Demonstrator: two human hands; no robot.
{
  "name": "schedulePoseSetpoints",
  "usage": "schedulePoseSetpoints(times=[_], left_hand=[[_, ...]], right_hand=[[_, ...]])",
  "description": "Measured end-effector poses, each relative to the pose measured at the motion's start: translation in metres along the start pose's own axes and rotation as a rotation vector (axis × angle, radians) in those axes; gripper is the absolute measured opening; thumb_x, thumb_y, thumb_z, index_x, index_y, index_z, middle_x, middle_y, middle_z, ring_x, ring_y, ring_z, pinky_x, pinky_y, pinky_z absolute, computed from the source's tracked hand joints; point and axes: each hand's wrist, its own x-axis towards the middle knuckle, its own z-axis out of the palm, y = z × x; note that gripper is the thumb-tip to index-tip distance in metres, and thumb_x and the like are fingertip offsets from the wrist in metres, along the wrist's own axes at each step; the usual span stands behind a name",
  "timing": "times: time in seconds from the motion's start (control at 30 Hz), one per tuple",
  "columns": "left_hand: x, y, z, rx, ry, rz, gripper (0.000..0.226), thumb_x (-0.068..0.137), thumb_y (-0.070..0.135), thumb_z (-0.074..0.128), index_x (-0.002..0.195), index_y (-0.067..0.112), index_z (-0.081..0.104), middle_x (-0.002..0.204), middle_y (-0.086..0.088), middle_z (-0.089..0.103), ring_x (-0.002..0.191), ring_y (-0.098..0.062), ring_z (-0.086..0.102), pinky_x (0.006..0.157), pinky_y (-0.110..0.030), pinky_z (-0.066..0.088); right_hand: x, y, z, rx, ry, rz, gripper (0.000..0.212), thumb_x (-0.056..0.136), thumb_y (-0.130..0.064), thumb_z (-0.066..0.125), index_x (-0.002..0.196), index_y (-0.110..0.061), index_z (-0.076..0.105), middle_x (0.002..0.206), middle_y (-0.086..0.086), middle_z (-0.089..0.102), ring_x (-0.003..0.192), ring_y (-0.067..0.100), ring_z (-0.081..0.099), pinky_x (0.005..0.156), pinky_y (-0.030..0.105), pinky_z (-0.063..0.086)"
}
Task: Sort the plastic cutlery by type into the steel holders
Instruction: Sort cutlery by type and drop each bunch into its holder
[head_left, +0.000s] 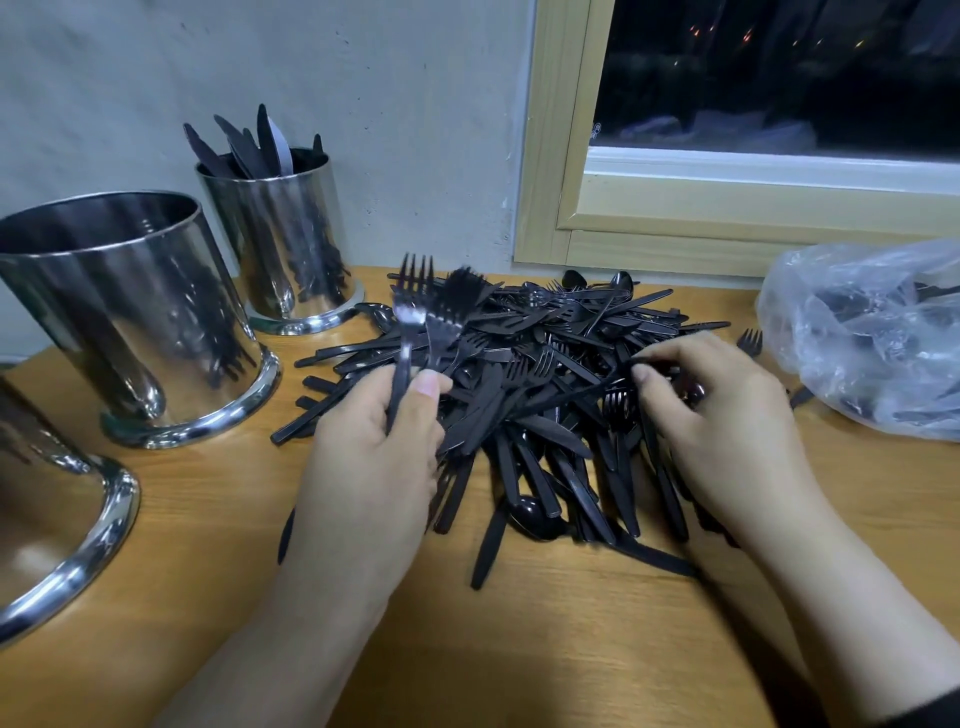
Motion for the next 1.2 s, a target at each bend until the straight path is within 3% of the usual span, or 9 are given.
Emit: schedulePoseSetpoints(times=[0.1,0.23,0.37,0.43,0.5,0.63,0.8,0.9,1.2], left_hand=[[0.000,0.001,-0.004,0.018,0.046,0.058,0.025,0.101,0.035,0.047,0.089,0.024,0.067,0.061,0.002,0.051,0.058,-0.019,0.052,0.060,-0.039,0.048],[-0.001,-0.001,-0.008,0.197,0.011,0.134,0.025,0.100,0.042,0.044,0.091,0.035,0.067,0.087,0.015,0.074,0.083,-0.004,0.071,0.083,-0.043,0.059],[-0.009,0.003,-0.003,0.209,-0.218,0.039,0.027,0.101,0.042,0.044,0.090,0.028,0.065,0.083,0.009,0.074,0.067,-0.009,0.069,0.069,-0.040,0.059],[-0.012,0.005,-0.004,0.230,-0.277,0.015,0.033,0.103,0.044,0.044,0.084,0.023,0.060,0.067,-0.003,0.063,0.053,-0.017,0.053,0.058,-0.041,0.048],[-0.012,0.004,-0.008,0.229,-0.230,-0.006,0.036,0.102,0.047,0.044,0.081,0.020,0.056,0.062,0.000,0.047,0.053,-0.018,0.039,0.054,-0.041,0.038],[-0.004,0.003,-0.018,0.015,-0.071,-0.155,0.035,0.104,0.035,0.052,0.073,0.020,0.055,0.068,-0.004,0.040,0.049,-0.014,0.030,0.048,-0.033,0.028],[-0.002,0.001,-0.021,-0.085,-0.043,-0.149,0.034,0.105,0.030,0.052,0.083,0.003,0.052,0.072,-0.007,0.042,0.049,-0.013,0.029,0.045,-0.030,0.027],[-0.001,-0.002,-0.020,-0.107,-0.022,-0.145,0.030,0.105,0.027,0.052,0.098,-0.001,0.057,0.071,-0.005,0.043,0.047,-0.012,0.030,0.042,-0.026,0.028],[0.002,-0.003,-0.017,-0.117,0.009,-0.125,0.030,0.105,0.028,0.052,0.092,0.002,0.057,0.068,-0.003,0.046,0.047,-0.012,0.031,0.042,-0.028,0.027]], right_hand=[[-0.002,-0.010,-0.010,0.253,0.040,0.054,0.010,0.095,-0.019,0.064,0.087,-0.024,0.066,0.079,-0.010,0.064,0.073,0.008,0.057,0.066,0.016,0.041],[-0.005,-0.029,-0.012,0.404,-0.080,0.077,0.013,0.093,-0.026,0.066,0.080,-0.024,0.068,0.074,-0.001,0.065,0.064,0.011,0.054,0.060,0.022,0.042],[-0.009,-0.050,-0.002,0.476,-0.137,0.103,0.012,0.090,-0.034,0.069,0.080,-0.028,0.071,0.076,-0.002,0.070,0.073,0.020,0.063,0.066,0.031,0.050],[-0.010,-0.058,0.004,0.496,-0.137,0.116,0.012,0.091,-0.033,0.069,0.081,-0.027,0.072,0.078,-0.001,0.072,0.076,0.022,0.065,0.070,0.036,0.053],[-0.010,-0.060,0.010,0.487,-0.114,0.148,0.013,0.093,-0.034,0.067,0.083,-0.027,0.072,0.079,-0.005,0.072,0.075,0.014,0.065,0.068,0.024,0.052],[-0.004,-0.054,0.026,0.170,-0.264,0.150,0.019,0.097,-0.040,0.059,0.114,-0.037,0.067,0.100,-0.018,0.069,0.096,0.001,0.062,0.086,0.024,0.050],[0.001,-0.066,0.050,-0.297,-0.515,0.006,0.047,0.102,-0.054,0.033,0.148,-0.043,0.036,0.127,-0.009,0.051,0.122,0.020,0.044,0.099,0.046,0.035],[-0.002,-0.068,0.057,-0.387,-0.560,-0.013,0.050,0.102,-0.057,0.026,0.151,-0.045,0.031,0.127,-0.008,0.046,0.119,0.021,0.041,0.096,0.045,0.032],[-0.006,-0.068,0.064,-0.322,-0.545,0.028,0.042,0.104,-0.051,0.029,0.142,-0.048,0.047,0.125,-0.014,0.043,0.118,0.016,0.036,0.087,0.037,0.023]])
